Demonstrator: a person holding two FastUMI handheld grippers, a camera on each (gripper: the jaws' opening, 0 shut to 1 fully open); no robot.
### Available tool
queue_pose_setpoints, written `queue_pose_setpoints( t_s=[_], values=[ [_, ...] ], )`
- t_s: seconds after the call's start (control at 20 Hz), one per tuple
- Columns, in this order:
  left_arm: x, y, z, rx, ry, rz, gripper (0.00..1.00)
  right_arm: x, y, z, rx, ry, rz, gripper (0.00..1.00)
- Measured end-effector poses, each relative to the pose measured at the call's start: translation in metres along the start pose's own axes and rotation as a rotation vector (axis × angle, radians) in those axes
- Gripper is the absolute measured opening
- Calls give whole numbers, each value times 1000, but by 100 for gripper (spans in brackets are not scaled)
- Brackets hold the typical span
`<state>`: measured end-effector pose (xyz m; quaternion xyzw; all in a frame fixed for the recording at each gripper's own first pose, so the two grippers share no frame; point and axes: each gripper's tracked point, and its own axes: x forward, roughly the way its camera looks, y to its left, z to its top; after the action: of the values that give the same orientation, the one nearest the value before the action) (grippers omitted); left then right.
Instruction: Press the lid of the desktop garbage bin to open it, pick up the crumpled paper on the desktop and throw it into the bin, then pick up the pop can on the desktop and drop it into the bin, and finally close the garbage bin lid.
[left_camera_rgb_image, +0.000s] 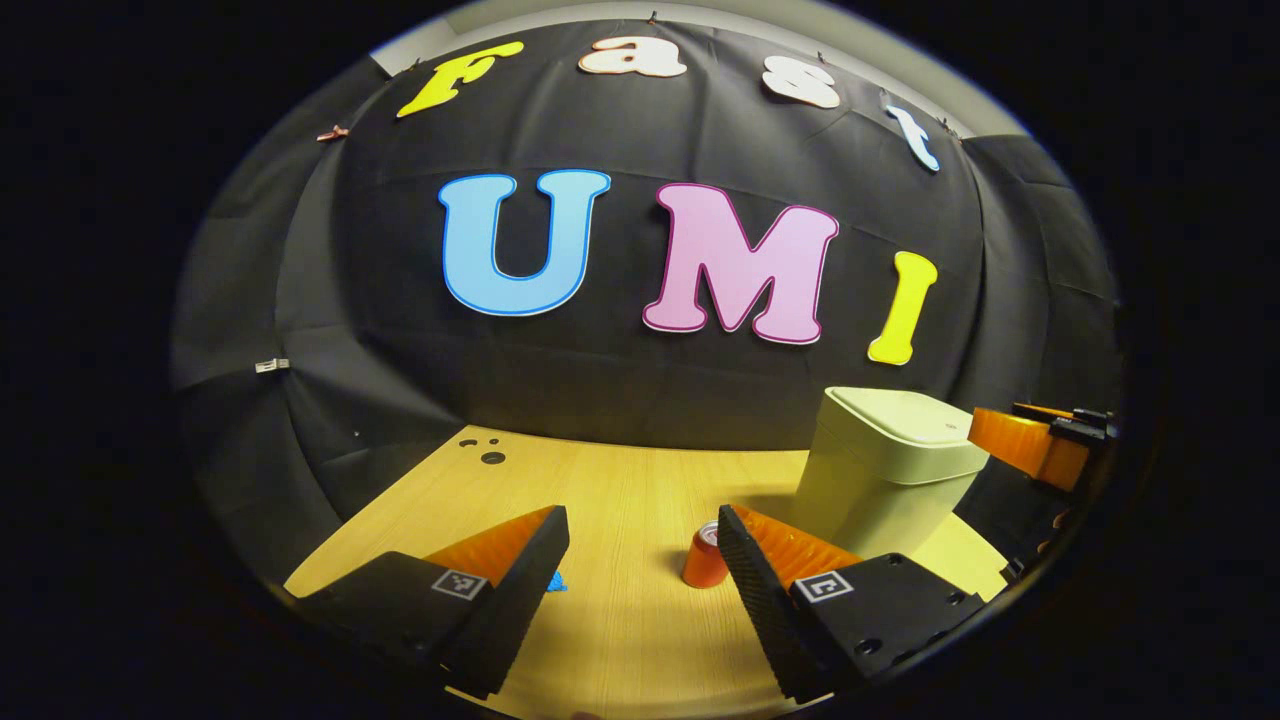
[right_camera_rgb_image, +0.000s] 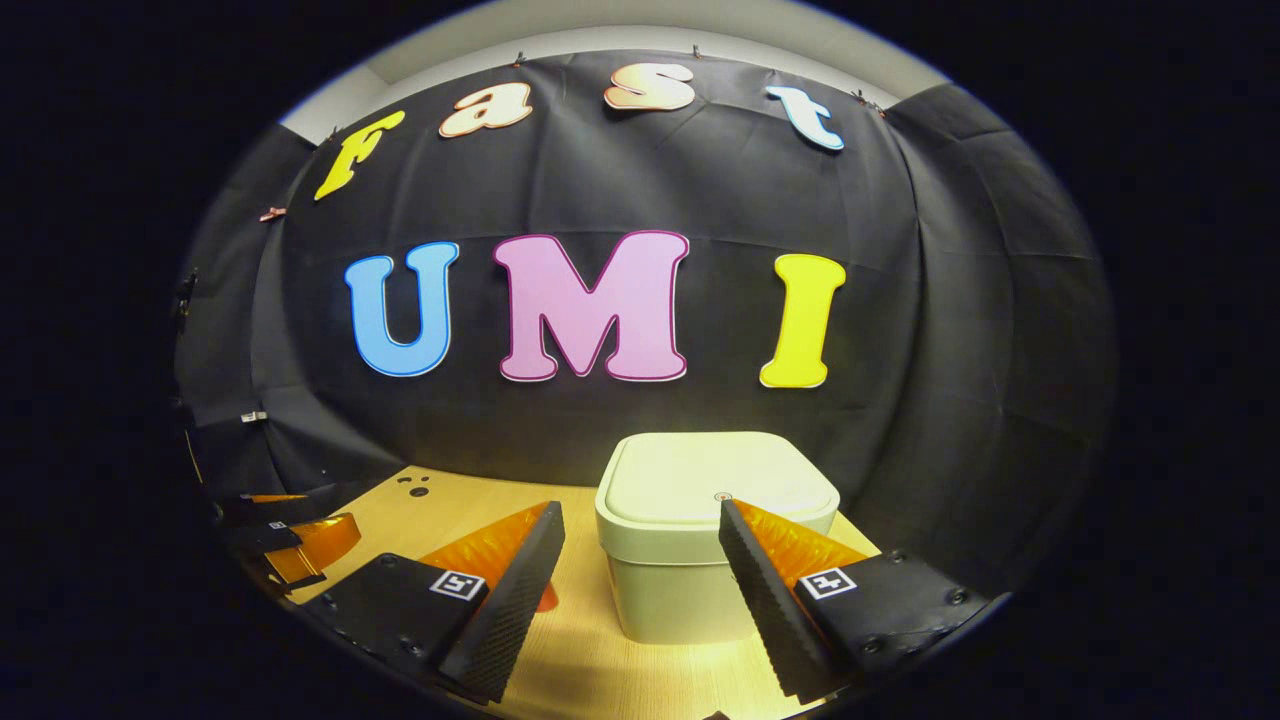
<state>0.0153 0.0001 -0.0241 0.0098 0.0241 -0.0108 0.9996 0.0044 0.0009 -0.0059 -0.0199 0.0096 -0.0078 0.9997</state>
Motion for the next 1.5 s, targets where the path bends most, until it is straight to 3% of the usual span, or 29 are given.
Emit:
queue_pose_setpoints(
  t_s=[0.25, 0.45, 0.7, 0.85, 0.95, 1.0, 1.05, 1.25, 1.5],
  values=[
    [2, -2, -1, 12, 6, -19, 96, 3, 7, 2, -32, 1, 13, 93],
    [4, -4, -2, 19, 8, -34, 96, 9, 9, 6, -42, 10, 14, 63],
    [7, -1, -3, 18, 13, -39, 96, 15, 12, 18, -49, -4, 27, 42],
    [7, 1, -4, 20, 10, -41, 96, 18, 13, 20, -43, 2, 29, 16],
    [10, 4, 0, 23, 7, -36, 96, 20, 19, 17, -46, 13, 47, 14],
    [11, 6, -1, 24, 8, -31, 96, 21, 15, 22, -61, -9, 29, 7],
    [12, 7, -1, 22, 9, -32, 96, 25, 17, 20, -61, -1, 38, 5],
    [16, 11, -4, 16, 15, -24, 96, 32, 17, 18, -39, 29, 65, 5],
    [17, 16, -8, 7, 30, -9, 96, 49, -5, 20, -11, 48, 22, 5]
  ],
)
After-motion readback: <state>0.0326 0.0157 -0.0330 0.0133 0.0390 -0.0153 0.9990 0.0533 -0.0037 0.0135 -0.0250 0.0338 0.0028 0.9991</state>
